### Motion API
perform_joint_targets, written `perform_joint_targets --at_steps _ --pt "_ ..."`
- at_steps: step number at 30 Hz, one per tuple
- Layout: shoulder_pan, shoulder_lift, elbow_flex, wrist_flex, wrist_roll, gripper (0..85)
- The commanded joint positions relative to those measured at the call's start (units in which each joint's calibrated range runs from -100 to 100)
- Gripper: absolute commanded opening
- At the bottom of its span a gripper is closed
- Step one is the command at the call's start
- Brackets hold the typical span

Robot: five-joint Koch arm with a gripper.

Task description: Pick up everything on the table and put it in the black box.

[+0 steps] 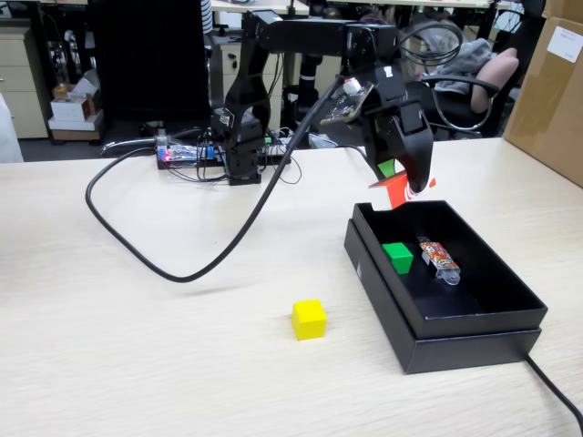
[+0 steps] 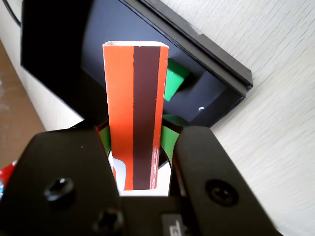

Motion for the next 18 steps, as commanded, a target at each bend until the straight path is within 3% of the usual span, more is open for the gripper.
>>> perform_joint_targets --at_steps 1,18 --pt "0.1 -0.2 4.2 5.0 -0.5 4.5" --pt "1.1 10.9 7.1 5.5 0.9 4.7"
